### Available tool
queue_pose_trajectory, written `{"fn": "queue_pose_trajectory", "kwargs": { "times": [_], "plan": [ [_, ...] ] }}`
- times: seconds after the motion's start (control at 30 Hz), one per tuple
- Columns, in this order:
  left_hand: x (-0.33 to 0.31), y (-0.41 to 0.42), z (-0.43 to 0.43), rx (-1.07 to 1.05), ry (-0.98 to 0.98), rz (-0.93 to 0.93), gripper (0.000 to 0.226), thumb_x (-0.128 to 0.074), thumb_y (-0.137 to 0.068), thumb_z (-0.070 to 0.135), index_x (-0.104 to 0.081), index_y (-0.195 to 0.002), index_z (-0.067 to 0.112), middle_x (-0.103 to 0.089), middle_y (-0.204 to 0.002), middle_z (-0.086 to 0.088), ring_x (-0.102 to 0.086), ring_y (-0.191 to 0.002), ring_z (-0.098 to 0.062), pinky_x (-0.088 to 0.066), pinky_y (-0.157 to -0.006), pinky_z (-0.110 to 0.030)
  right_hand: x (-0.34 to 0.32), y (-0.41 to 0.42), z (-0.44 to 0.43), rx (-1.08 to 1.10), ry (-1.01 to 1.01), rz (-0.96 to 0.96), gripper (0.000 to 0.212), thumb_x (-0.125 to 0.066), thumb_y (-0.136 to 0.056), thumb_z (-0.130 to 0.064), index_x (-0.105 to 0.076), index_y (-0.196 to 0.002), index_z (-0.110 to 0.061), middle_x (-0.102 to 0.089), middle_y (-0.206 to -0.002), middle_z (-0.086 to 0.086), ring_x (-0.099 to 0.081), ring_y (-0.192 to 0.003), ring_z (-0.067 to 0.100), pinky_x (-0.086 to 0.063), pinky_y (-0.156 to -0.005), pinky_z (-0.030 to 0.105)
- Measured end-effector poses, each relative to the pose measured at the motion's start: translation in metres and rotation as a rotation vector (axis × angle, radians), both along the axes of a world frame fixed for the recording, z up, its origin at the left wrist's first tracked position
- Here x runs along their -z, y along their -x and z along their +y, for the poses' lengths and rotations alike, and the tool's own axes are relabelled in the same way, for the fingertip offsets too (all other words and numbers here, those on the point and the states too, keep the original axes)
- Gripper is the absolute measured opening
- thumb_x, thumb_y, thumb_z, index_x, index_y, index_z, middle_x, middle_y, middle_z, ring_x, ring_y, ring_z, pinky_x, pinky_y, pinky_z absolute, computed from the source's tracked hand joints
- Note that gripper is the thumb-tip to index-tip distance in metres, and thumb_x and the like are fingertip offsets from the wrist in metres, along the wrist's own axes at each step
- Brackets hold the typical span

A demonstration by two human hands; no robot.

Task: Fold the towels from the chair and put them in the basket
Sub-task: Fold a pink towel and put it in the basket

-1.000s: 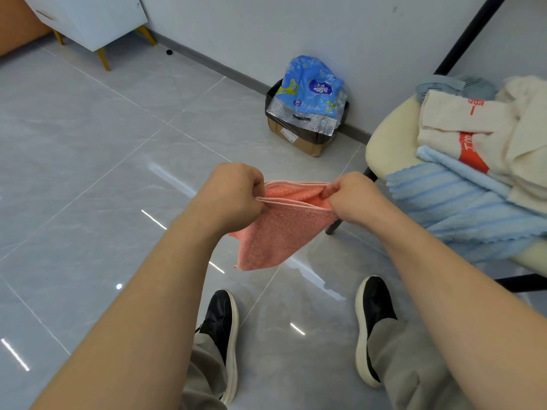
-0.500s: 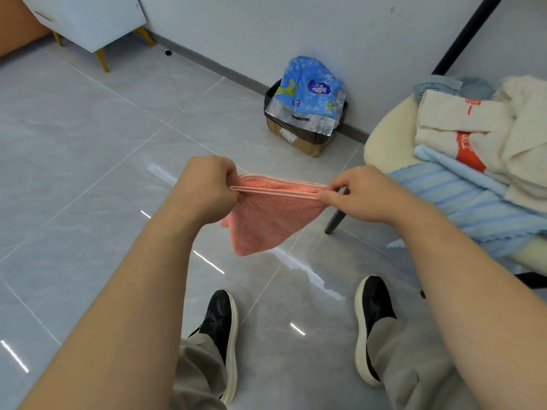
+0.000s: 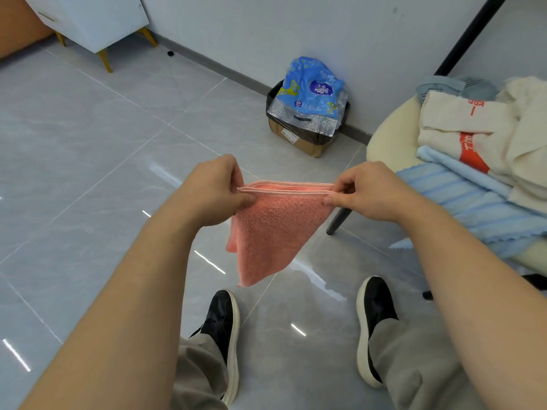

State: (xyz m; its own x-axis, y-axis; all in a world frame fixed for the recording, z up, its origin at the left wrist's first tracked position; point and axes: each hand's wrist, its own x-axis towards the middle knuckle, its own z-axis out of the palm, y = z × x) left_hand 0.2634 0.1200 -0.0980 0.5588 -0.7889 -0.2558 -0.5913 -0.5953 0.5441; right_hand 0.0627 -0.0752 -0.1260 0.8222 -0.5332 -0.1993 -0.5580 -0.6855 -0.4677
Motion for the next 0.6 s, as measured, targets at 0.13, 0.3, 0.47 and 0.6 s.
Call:
{"fn": "queue_pose_trajectory", "kwargs": {
  "times": [0.13, 0.3, 0.47, 0.6],
  "plan": [
    [0.002, 0.0, -0.002, 0.059, -0.028, 0.039, 0.02, -0.073, -0.09, 0.028, -0.068, -0.107, 0.021, -0.072, -0.08, 0.0, -0.072, -0.074, -0.013, -0.057, -0.075, -0.034, 0.002, 0.001, -0.001, -0.005, 0.004, 0.016, 0.015, -0.076, -0.086, -0.038, -0.073, -0.081, -0.024, -0.063, -0.072, -0.012, -0.056, -0.069, 0.004, -0.037, -0.065, 0.024],
    [0.004, 0.003, -0.005, 0.047, 0.012, 0.043, 0.015, -0.068, -0.093, 0.033, -0.066, -0.091, 0.018, -0.07, -0.084, -0.003, -0.071, -0.077, -0.02, -0.056, -0.075, -0.038, 0.003, 0.002, -0.001, 0.07, -0.035, -0.044, 0.02, -0.075, -0.087, -0.024, -0.055, -0.084, -0.025, -0.066, -0.075, -0.01, -0.062, -0.073, 0.006, -0.044, -0.064, 0.025],
    [0.004, 0.013, -0.01, 0.057, 0.119, 0.117, 0.022, -0.064, -0.094, 0.04, -0.059, -0.087, 0.019, -0.068, -0.088, -0.003, -0.07, -0.076, -0.022, -0.059, -0.075, -0.048, 0.0, 0.003, 0.0, -0.015, -0.04, 0.136, 0.052, -0.069, -0.088, -0.019, -0.043, -0.131, -0.032, -0.069, -0.099, -0.002, -0.065, -0.095, 0.022, -0.051, -0.088, 0.038],
    [0.004, 0.024, -0.016, 0.125, 0.166, 0.075, 0.02, -0.066, -0.093, 0.036, -0.059, -0.087, 0.019, -0.068, -0.081, -0.002, -0.068, -0.075, -0.022, -0.056, -0.075, -0.049, -0.007, -0.008, 0.019, -0.21, -0.12, 0.093, 0.064, -0.079, -0.079, -0.035, -0.049, -0.135, -0.036, -0.063, -0.121, -0.012, -0.06, -0.11, 0.012, -0.048, -0.093, 0.032]
  ]
}}
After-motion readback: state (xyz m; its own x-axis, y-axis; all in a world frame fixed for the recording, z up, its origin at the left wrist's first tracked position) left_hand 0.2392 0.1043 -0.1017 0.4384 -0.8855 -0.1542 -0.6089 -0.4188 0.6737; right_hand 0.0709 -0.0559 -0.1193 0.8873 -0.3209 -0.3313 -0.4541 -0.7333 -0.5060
